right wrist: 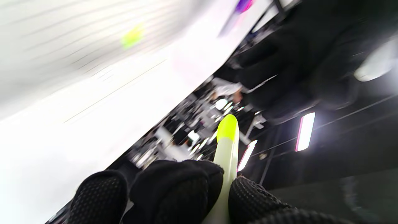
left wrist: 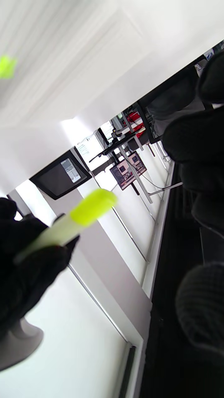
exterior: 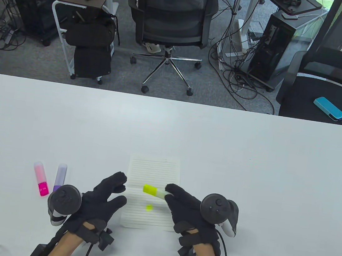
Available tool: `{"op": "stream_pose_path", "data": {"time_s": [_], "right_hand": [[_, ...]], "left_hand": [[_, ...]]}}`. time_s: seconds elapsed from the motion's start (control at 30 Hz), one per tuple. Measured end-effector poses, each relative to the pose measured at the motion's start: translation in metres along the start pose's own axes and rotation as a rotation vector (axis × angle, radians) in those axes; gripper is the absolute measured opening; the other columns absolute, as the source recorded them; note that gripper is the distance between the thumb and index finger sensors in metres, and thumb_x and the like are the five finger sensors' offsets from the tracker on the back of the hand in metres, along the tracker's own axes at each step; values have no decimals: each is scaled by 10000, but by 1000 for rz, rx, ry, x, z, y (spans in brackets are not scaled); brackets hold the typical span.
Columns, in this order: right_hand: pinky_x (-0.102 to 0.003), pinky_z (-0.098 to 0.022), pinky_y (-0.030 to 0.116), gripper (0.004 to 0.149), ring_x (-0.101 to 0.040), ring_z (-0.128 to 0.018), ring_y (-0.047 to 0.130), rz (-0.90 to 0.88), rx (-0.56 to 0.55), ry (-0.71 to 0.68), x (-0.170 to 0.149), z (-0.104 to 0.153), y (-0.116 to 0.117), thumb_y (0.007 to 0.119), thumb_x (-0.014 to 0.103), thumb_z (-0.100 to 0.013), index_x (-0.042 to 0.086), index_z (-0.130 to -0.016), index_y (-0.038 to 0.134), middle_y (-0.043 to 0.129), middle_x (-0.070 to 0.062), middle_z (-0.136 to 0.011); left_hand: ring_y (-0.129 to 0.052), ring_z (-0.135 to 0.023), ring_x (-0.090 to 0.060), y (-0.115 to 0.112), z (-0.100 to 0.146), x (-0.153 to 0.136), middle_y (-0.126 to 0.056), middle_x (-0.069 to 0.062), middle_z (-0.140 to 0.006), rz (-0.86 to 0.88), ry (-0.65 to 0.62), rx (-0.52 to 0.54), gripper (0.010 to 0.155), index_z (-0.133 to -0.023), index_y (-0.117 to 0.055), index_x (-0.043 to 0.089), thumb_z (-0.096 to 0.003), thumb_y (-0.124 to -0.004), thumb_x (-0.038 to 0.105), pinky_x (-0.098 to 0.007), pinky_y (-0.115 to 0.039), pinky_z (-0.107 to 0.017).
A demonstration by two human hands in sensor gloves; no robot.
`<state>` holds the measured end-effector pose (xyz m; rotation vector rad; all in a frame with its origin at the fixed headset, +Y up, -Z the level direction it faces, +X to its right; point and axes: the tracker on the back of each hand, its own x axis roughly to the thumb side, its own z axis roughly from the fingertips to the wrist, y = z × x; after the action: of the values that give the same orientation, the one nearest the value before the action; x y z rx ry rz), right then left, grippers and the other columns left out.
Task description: Apply highlighter ink on paper
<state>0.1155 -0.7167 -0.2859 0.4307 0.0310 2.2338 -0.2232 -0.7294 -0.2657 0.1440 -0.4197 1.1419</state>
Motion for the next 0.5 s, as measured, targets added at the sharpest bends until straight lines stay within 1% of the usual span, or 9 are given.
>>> {"op": "stream_pose_path", "data": {"time_s": [0.03, 0.1, 0.17, 0.27, 0.4, 0.5], "right_hand": [[-641, -645, 634, 459, -280, -516, 906, 24, -61, 78, -5, 3, -5, 712, 360, -665, 127, -1054, 644, 860, -118, -774], [-658, -655, 609, 454, -313, -579, 904, 103, -142, 191, -14, 7, -13, 706, 347, -667, 145, -1068, 637, 844, -136, -832], [-679, -664, 577, 461, -353, -665, 890, 158, -197, 301, -25, 11, -20, 700, 326, -670, 167, -1093, 613, 813, -153, -905], [-704, -668, 539, 472, -401, -760, 846, 194, -242, 436, -43, 15, -31, 700, 298, -671, 181, -1115, 591, 767, -165, -982], [-722, -671, 503, 472, -440, -823, 794, 224, -275, 581, -64, 21, -41, 708, 284, -671, 197, -1121, 596, 739, -160, -1034], [-736, -671, 474, 471, -465, -864, 749, 222, -282, 660, -74, 24, -45, 718, 274, -668, 203, -1120, 603, 727, -151, -1059]], "left_hand": [[-820, -872, -347, 0, 0, 0, -616, -91, -1080, 1, -9, -8, 762, -1057, -532, 207, -444, -747, 605, -625, -645, -661], [-813, -880, -347, -1, -1, 2, -615, -87, -1083, -20, -19, -14, 760, -1058, -532, 211, -445, -746, 606, -627, -641, -664], [-812, -883, -346, -1, 0, 2, -619, -84, -1082, -31, -25, -15, 758, -1057, -535, 211, -445, -743, 607, -627, -640, -665], [-811, -883, -345, -1, -1, 2, -623, -85, -1081, -21, -28, -16, 756, -1056, -538, 212, -445, -742, 608, -629, -639, -665], [-814, -881, -345, -1, -1, 2, -631, -85, -1078, -22, -28, -17, 750, -1054, -544, 213, -446, -741, 606, -629, -639, -665], [-817, -879, -345, -1, 0, 2, -635, -83, -1076, -20, -28, -18, 747, -1053, -549, 212, -447, -741, 604, -629, -639, -664]]}}
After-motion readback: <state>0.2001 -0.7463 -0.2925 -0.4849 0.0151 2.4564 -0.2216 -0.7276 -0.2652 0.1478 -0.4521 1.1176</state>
